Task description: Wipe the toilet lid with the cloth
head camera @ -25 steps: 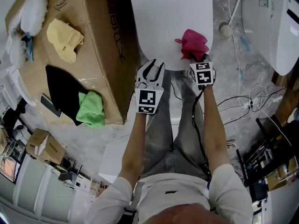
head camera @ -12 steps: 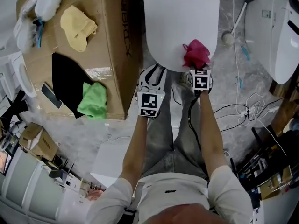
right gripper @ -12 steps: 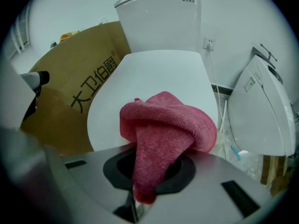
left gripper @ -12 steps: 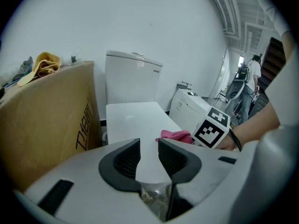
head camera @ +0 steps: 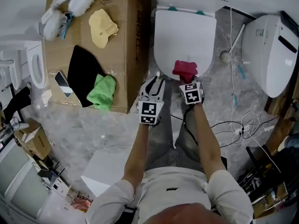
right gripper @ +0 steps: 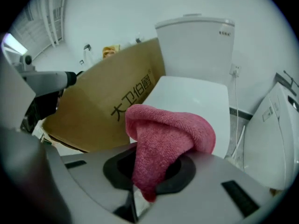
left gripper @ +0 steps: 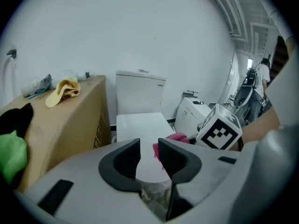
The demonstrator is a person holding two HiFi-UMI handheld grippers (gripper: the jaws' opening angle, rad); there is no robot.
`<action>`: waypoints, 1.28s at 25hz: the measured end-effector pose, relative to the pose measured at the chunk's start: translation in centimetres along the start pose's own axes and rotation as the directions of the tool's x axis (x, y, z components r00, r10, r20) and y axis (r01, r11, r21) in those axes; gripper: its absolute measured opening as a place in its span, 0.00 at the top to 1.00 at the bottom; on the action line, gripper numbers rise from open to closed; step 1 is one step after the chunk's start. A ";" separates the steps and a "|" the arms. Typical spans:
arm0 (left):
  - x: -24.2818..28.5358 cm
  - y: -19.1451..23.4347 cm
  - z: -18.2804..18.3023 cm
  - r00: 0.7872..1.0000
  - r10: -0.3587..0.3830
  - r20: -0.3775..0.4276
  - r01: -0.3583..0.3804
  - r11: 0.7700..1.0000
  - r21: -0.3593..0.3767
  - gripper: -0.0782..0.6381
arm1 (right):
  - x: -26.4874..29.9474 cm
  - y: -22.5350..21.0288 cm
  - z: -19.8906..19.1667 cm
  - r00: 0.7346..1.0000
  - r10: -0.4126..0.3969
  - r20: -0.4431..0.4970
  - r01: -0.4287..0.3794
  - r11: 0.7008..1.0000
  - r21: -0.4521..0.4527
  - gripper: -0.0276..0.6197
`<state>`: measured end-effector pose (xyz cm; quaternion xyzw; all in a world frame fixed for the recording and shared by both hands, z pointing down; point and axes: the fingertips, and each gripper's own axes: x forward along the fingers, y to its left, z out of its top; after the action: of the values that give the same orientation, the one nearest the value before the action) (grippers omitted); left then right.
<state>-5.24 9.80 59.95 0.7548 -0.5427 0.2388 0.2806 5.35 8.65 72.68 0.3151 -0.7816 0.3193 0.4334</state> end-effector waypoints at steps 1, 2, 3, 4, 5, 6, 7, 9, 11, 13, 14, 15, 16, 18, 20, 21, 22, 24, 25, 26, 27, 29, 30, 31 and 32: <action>-0.9 -0.4 1.0 1.000 0.009 0.012 -0.009 1.000 -0.005 0.70 | -1.7 0.2 1.4 1.000 0.001 0.028 -0.001 1.000 -0.018 0.86; -1.8 -0.8 2.0 1.000 0.016 0.026 -0.016 1.000 -0.009 0.70 | -3.7 0.4 2.8 0.998 0.002 0.057 0.000 0.999 -0.034 0.86; -2.8 -1.3 3.2 0.999 0.023 0.040 -0.022 1.000 -0.012 0.70 | -5.7 0.6 4.2 0.996 0.004 0.087 0.001 0.999 -0.049 0.86; -3.8 -1.8 4.4 0.998 0.027 0.055 -0.027 1.000 -0.013 0.70 | -7.8 0.8 5.6 0.993 0.005 0.117 0.002 0.998 -0.062 0.86; -4.8 -2.4 5.8 0.997 0.031 0.069 -0.030 0.999 -0.012 0.70 | -9.9 1.0 7.0 0.989 0.007 0.146 0.004 0.997 -0.074 0.86; -5.7 -2.8 7.2 0.996 0.033 0.084 -0.033 0.999 -0.009 0.70 | -12.0 1.2 8.2 0.985 0.008 0.174 0.007 0.996 -0.087 0.86; -6.5 -3.3 8.7 0.994 0.036 0.101 -0.036 0.999 -0.002 0.70 | -14.0 1.3 9.4 0.980 0.009 0.201 0.012 0.995 -0.101 0.86; -7.8 -4.0 11.8 0.989 0.039 0.142 -0.042 0.999 0.017 0.70 | -17.7 1.1 11.9 0.967 0.006 0.254 0.027 0.992 -0.124 0.86; -9.1 -5.0 14.6 0.983 0.037 0.180 -0.044 0.998 0.035 0.70 | -21.2 0.8 13.5 0.955 -0.005 0.296 0.048 0.989 -0.137 0.86; -10.6 -5.9 16.9 0.977 0.034 0.209 -0.045 0.998 0.049 0.70 | -25.0 0.7 14.7 0.937 -0.021 0.348 0.076 0.987 -0.144 0.86; -11.4 -6.4 18.0 0.975 0.033 0.221 -0.046 0.997 0.057 0.70 | -27.1 0.8 15.5 0.923 -0.029 0.384 0.094 0.984 -0.150 0.86; -12.1 -6.8 19.1 0.972 0.032 0.234 -0.048 0.997 0.065 0.70 | -29.1 0.9 16.1 0.907 -0.037 0.419 0.112 0.981 -0.157 0.86; -12.9 -7.2 20.1 0.968 0.030 0.248 -0.049 0.996 0.073 0.70 | -31.1 1.0 16.7 0.893 -0.043 0.449 0.129 0.978 -0.162 0.86; -14.6 -8.2 22.2 0.961 0.024 0.277 -0.050 0.995 0.089 0.70 | -35.1 1.2 17.4 0.865 -0.051 0.500 0.155 0.974 -0.167 0.86; -16.3 -9.3 24.3 0.953 0.016 0.303 -0.052 0.993 0.110 0.70 | -38.5 1.4 17.7 0.838 -0.049 0.544 0.167 0.971 -0.169 0.86; -17.0 -9.8 25.2 0.949 0.014 0.316 -0.056 0.991 0.122 0.70 | -40.1 1.5 18.0 0.825 -0.044 0.563 0.168 0.971 -0.170 0.86; -17.7 -10.3 26.2 0.945 0.014 0.327 -0.062 0.989 0.136 0.70 | -41.6 1.7 18.2 0.814 -0.038 0.580 0.167 0.971 -0.171 0.86; -18.9 -11.4 27.7 0.939 0.015 0.345 -0.076 0.984 0.163 0.71 | -44.2 1.7 18.2 0.796 -0.031 0.604 0.169 0.970 -0.172 0.86; -19.5 -12.1 28.2 0.936 0.016 0.351 -0.082 0.981 0.175 0.71 | -45.5 1.6 18.2 0.785 -0.027 0.619 0.170 0.970 -0.173 0.86; -20.0 -12.8 28.7 0.934 0.016 0.357 -0.087 0.979 0.185 0.71 | -46.6 1.6 18.2 0.773 -0.022 0.634 0.170 0.970 -0.173 0.86; -20.4 -13.5 29.2 0.932 0.013 0.363 -0.089 0.977 0.192 0.71 | -47.7 1.6 18.2 0.764 -0.017 0.645 0.168 0.970 -0.173 0.86; -21.3 -14.9 30.0 0.926 0.002 0.377 -0.084 0.976 0.201 0.71 | -49.3 1.6 18.2 0.750 -0.010 0.661 0.170 0.969 -0.179 0.86; -21.6 -15.5 30.2 0.925 -0.005 0.381 -0.079 0.976 0.205 0.71 | -50.0 1.6 18.2 0.745 -0.007 0.667 0.175 0.967 -0.186 0.86; -21.9 -16.1 30.5 0.924 -0.011 0.383 -0.075 0.975 0.209 0.71 | -50.5 1.7 18.2 0.742 -0.003 0.671 0.179 0.965 -0.193 0.86; -22.1 -16.7 30.7 0.924 -0.018 0.383 -0.071 0.974 0.216 0.71 | -51.0 1.7 18.2 0.738 0.000 0.674 0.183 0.963 -0.200 0.86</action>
<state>5.78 8.22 20.16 0.8063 -0.5665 0.1510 0.0784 17.04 6.64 19.87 0.3889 -0.9022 0.0607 0.1762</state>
